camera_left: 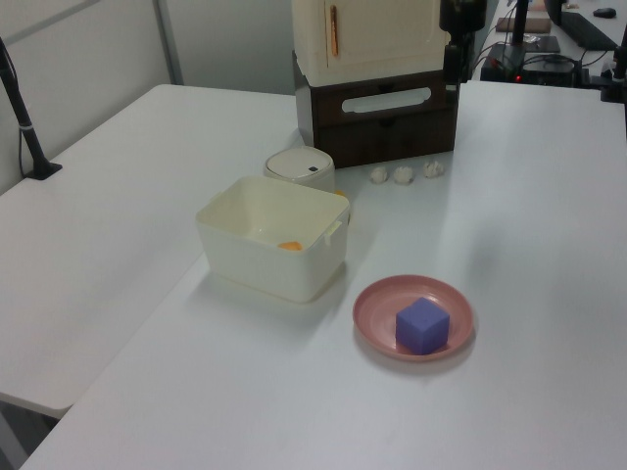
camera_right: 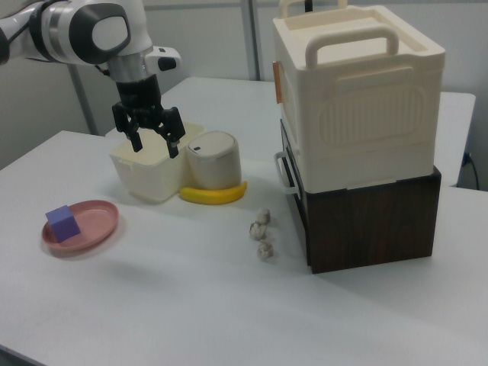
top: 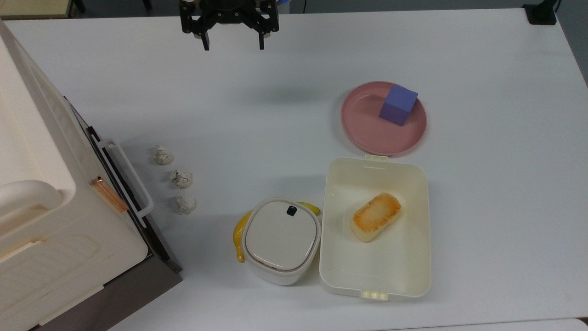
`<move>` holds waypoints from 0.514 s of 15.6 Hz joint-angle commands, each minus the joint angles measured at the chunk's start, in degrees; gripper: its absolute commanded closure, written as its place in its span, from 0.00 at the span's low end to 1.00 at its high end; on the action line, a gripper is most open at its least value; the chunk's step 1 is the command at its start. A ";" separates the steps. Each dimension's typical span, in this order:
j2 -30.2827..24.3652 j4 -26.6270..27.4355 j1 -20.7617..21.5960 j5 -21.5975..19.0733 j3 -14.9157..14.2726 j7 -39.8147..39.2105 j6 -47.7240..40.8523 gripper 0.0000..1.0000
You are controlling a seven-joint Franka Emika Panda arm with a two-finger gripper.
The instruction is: Put the cube on the table
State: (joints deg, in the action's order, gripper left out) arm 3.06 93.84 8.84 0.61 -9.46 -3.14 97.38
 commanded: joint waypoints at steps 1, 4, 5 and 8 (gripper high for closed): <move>-1.48 0.38 -0.05 0.80 -2.22 0.24 -2.27 0.00; -1.48 0.46 -0.05 0.80 -1.97 0.24 -2.20 0.00; -1.39 0.46 0.04 0.80 -1.88 0.24 -2.11 0.00; -1.31 0.73 0.30 0.71 -1.79 0.24 -2.20 0.00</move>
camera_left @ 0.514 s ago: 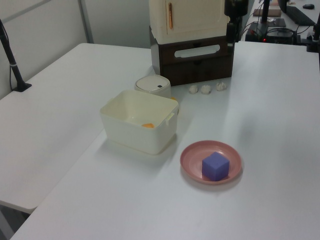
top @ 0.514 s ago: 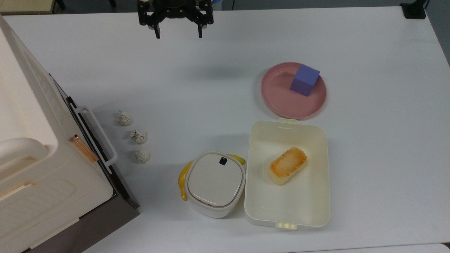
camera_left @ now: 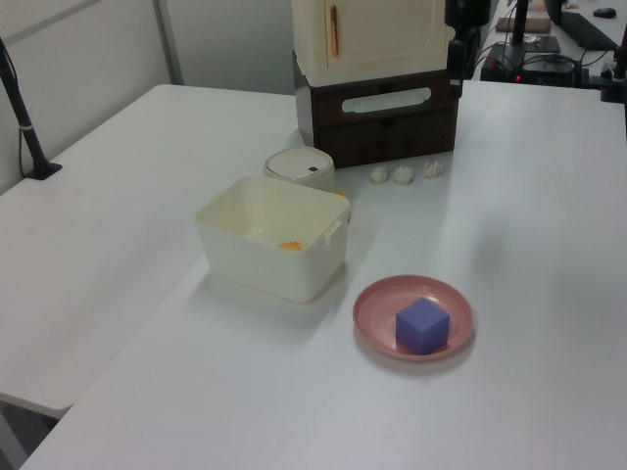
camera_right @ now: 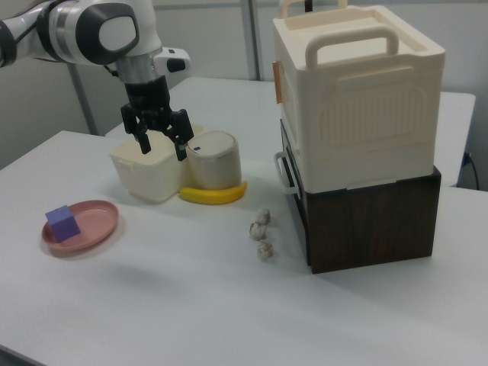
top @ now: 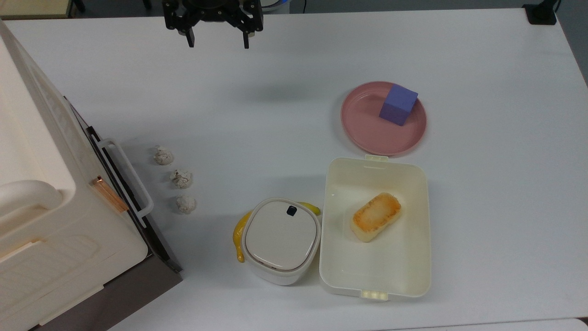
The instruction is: Put the cube on the table
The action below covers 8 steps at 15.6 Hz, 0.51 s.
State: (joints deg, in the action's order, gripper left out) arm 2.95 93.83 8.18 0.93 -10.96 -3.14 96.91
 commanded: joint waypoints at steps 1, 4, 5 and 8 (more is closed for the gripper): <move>-1.11 0.74 1.04 0.30 -0.29 0.32 -1.73 0.00; -1.11 0.82 1.04 -0.14 -0.03 0.76 -1.73 0.00; -0.93 0.82 1.13 -0.23 -0.03 1.11 -1.73 0.00; -0.32 1.35 1.22 -0.14 2.86 0.94 -1.55 0.00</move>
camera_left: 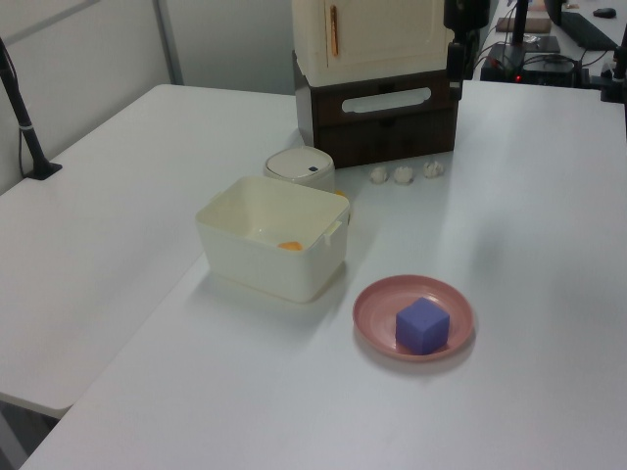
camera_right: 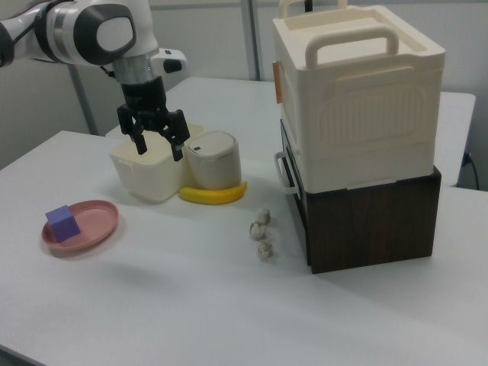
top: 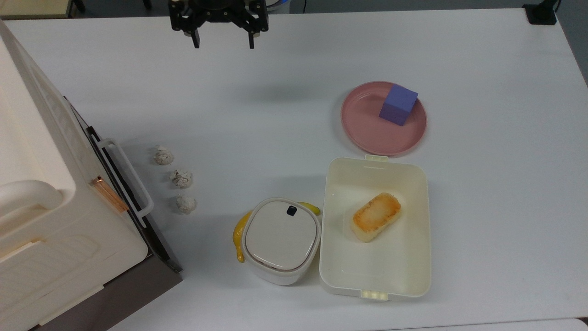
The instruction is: Put the cube on the table
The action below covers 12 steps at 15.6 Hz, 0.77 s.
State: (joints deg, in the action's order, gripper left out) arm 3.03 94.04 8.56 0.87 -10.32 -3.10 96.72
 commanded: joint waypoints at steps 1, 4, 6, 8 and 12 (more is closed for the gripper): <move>-0.04 2.02 0.85 -0.08 3.10 0.64 -1.18 0.00; 1.72 2.64 2.95 -0.08 6.27 1.08 -1.00 0.00; 2.77 2.64 6.10 -0.08 6.45 -1.02 -0.30 0.00; 4.87 2.64 9.53 -0.08 6.54 -6.98 1.01 0.00; 6.99 4.65 12.35 0.45 11.63 -8.06 4.61 0.00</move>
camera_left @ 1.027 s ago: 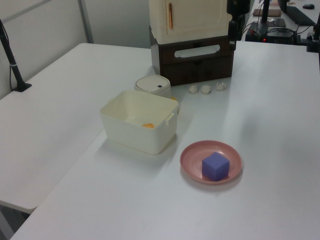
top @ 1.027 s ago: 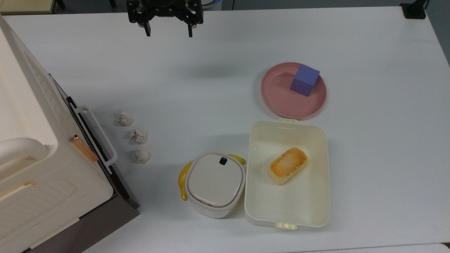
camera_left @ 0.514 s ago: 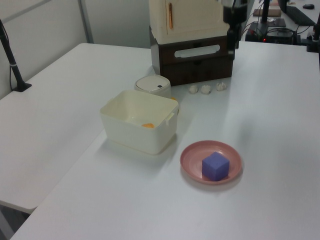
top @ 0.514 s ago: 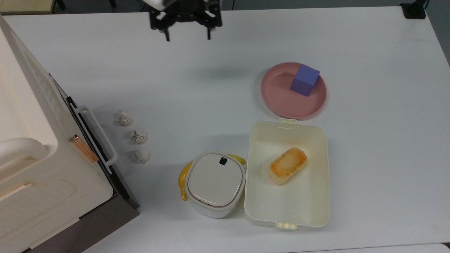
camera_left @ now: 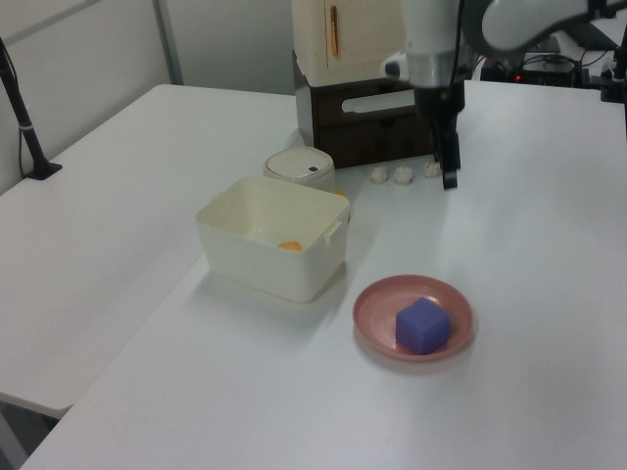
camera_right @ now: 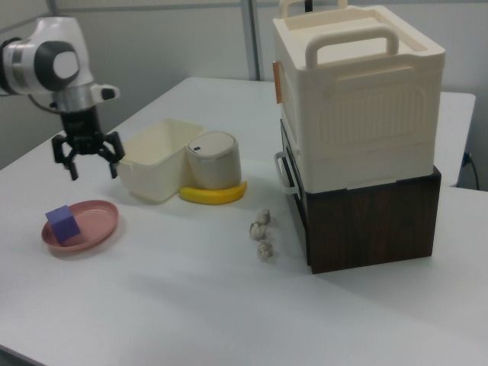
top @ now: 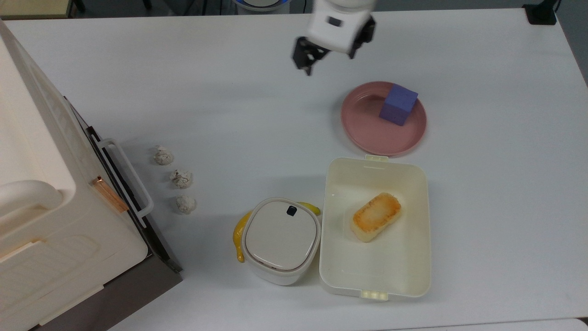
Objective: Put the cube on the table
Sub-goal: 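Move the gripper over the pink plate and lower onto the purple cube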
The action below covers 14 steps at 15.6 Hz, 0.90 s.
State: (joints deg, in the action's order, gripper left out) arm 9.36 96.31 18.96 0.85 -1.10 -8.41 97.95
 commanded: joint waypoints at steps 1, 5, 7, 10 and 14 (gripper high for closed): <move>1.27 2.91 3.87 0.81 2.76 -3.80 5.39 0.00; 4.79 3.09 6.53 6.43 6.45 -6.45 7.43 0.00; 5.93 3.71 6.88 6.79 6.90 -8.63 9.18 0.00; 8.65 3.80 8.54 8.72 6.98 -9.09 11.64 0.00; 12.78 3.53 10.13 11.00 6.90 -9.00 14.81 0.00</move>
State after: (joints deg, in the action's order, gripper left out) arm 20.27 99.30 27.86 9.70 6.13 -16.45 109.87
